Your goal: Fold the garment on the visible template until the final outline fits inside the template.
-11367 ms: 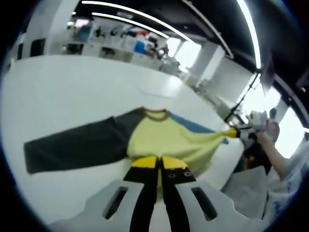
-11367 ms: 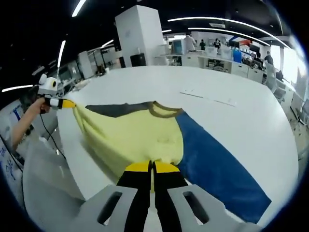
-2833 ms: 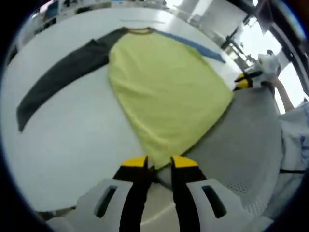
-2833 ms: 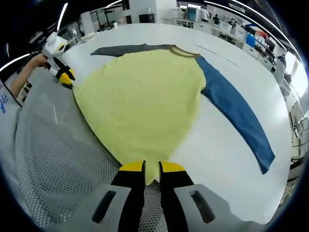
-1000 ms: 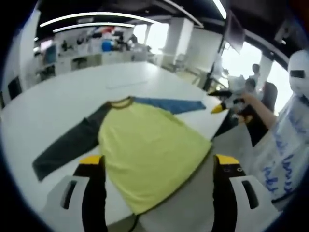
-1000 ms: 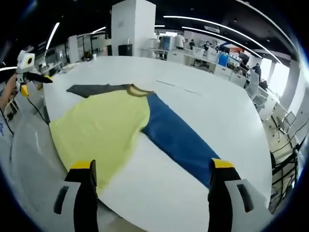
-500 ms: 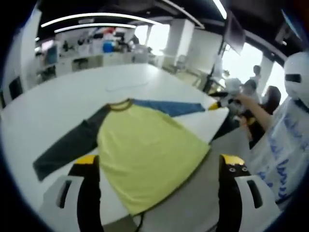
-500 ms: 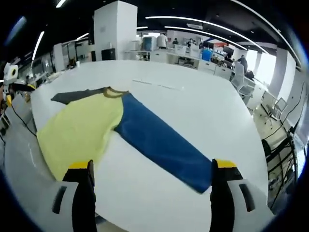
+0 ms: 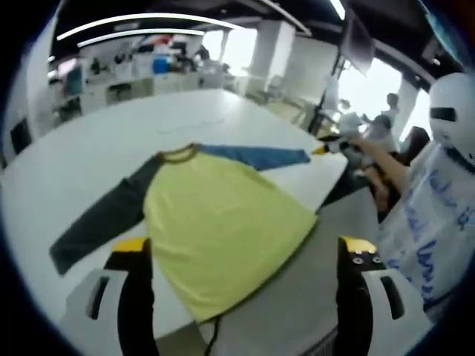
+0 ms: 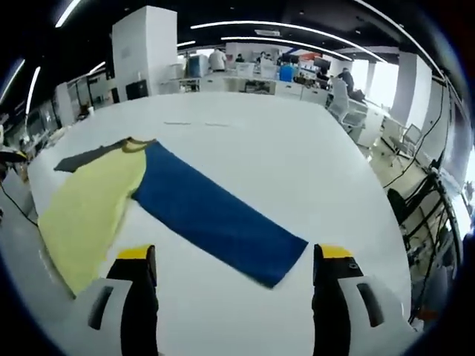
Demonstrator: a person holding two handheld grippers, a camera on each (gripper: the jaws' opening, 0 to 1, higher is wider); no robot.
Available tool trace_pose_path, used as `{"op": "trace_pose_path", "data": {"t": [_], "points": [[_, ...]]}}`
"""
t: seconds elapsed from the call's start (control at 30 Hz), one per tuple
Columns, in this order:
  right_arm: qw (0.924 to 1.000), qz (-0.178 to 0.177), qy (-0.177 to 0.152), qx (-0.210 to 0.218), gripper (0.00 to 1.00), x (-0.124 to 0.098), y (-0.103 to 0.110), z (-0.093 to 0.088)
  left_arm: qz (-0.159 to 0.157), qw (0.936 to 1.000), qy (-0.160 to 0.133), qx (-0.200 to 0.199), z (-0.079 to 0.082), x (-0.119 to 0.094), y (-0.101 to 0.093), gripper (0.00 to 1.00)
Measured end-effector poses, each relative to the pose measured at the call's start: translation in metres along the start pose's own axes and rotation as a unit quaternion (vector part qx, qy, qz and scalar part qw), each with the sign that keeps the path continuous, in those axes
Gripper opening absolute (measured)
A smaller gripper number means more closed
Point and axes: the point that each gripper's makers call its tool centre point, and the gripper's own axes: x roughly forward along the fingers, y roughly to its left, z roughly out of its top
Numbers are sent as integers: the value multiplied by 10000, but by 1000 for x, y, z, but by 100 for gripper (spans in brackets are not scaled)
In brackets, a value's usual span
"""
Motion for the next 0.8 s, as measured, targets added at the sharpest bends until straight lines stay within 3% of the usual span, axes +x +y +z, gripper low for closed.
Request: {"op": "trace_pose_path", "data": {"t": [0.27, 0.4, 0.5, 0.8], "points": [[9986, -273, 104, 448, 66, 19, -26, -17, 147, 9998, -37, -127, 1, -9, 3, 100], [9975, -399, 325, 480, 59, 30, -36, -31, 162, 9998, 35, -138, -1, -10, 2, 100], [9971, -404, 346, 539, 50, 35, -33, -34, 228, 9996, 9, -193, 0, -10, 5, 100], [9954, -517, 522, 608, 41, 48, -40, -42, 266, 9990, 56, -358, -4, -11, 7, 100]]}}
